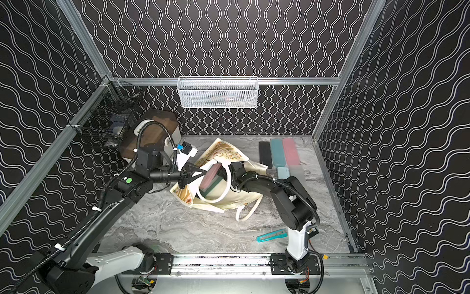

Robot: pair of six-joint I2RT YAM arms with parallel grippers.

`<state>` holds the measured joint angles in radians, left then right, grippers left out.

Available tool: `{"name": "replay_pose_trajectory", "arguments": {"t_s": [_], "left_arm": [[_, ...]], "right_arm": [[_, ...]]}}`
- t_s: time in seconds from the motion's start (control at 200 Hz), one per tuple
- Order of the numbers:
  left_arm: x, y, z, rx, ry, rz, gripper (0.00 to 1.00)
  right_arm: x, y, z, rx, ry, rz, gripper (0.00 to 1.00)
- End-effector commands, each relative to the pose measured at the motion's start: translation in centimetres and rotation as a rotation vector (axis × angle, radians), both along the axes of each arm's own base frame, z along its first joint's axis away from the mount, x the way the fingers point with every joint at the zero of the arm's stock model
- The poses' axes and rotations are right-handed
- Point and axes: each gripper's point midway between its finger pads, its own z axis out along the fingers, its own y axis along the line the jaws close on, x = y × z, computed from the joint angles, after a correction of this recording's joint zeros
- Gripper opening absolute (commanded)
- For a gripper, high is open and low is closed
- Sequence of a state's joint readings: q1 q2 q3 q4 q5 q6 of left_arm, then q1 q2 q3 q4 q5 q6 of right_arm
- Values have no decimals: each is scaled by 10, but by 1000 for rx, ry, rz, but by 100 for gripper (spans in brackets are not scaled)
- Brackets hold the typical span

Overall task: Take out the pencil case from the canvas bag
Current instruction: Pick up the pencil case from the canvas bag.

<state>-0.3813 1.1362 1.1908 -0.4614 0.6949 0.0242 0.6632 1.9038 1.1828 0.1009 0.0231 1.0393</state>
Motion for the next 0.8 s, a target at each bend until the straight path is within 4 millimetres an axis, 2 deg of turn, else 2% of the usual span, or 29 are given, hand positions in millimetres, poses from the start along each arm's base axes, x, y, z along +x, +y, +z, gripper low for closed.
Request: {"name": "replay_pose_trajectory", "arguments": {"t_s": [0.0,0.16,0.35,0.53,0.796], "left_arm": [[-17,-11,25,-64,-82,-135,0],[-16,-8,22,-42,-88,-111,0],[-6,-1,19,-13,-101,-40,0],[6,8,18,19,-126,51,0],[15,18,19,38,-149,133,0]], "right_arm": [[2,-19,-21,-55,62,-64,58],[5,-20,-10,-41,35,-53,46],[4,-23,29,-56,-51,-26,33],[-10,-28,63,-135,-146,11,26],[-37,-24,96,-264,-286,99,22]]}}
